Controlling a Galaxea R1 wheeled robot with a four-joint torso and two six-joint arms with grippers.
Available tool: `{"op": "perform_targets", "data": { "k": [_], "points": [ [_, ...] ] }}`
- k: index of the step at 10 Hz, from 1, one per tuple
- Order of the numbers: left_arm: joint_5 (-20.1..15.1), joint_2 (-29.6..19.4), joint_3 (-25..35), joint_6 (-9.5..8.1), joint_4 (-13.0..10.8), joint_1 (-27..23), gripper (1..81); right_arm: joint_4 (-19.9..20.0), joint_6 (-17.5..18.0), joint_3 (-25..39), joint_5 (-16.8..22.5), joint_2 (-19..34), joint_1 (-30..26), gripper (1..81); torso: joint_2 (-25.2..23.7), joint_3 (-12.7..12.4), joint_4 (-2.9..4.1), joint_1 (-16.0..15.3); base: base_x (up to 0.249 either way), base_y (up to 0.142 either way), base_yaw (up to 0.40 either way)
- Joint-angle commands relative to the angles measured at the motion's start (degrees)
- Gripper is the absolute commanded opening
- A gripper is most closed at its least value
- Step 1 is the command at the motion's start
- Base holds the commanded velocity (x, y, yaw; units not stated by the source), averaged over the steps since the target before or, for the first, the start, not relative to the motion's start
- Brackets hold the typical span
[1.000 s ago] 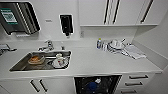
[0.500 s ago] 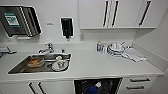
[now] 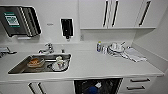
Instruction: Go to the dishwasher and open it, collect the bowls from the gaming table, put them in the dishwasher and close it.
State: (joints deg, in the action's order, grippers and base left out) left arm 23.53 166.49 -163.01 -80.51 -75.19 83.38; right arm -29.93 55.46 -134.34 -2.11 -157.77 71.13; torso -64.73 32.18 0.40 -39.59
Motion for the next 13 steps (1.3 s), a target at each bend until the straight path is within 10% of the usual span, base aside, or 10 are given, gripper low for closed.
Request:
{"op": "perform_targets", "data": {
  "k": [1,13],
  "points": [
    [-1.8,-1.0,-0.6,0.44,0.4,-1.8,81.1,0.7,0.4,1.8,2.5,0.1,-8.2,81.1,0.0,0.0,0.00,0.0,0.000,0.000,0.000],
    [-1.8,-0.9,-0.6,0.44,1.0,-0.7,81.1,12.0,0.8,22.9,5.5,9.7,-35.0,81.1,0.0,0.0,0.00,0.0,0.000,0.000,0.000]
  ]
}}
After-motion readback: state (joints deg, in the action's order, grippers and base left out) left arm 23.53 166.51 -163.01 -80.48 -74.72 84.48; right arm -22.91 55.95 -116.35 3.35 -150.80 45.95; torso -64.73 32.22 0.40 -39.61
